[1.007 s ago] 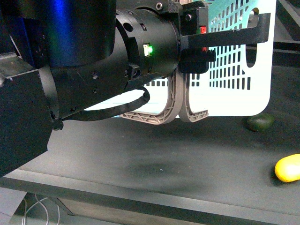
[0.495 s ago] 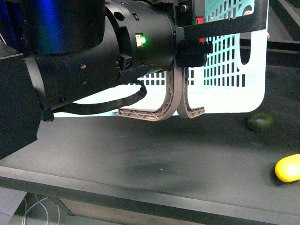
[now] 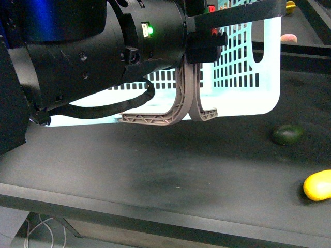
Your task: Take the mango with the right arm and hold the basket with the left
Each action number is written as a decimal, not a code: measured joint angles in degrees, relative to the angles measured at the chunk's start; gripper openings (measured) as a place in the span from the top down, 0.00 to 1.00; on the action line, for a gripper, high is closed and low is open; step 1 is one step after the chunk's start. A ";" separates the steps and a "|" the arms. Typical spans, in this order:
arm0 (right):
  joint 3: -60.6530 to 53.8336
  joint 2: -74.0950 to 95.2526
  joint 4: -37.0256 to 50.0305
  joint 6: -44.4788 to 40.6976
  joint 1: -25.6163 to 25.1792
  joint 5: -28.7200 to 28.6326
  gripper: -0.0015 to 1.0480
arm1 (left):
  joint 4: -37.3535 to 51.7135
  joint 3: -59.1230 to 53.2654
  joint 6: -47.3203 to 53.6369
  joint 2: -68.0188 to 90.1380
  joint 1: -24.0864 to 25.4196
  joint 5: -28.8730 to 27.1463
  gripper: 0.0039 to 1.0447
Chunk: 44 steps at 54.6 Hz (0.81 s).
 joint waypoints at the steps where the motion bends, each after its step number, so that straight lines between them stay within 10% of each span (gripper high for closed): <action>1: -0.02 0.00 0.00 0.00 0.02 0.00 0.08 | 0.00 0.00 0.02 0.00 0.00 0.00 0.95; 44: 0.00 0.00 0.00 0.00 0.00 0.00 0.08 | 0.00 0.00 0.00 0.00 -0.07 0.24 0.95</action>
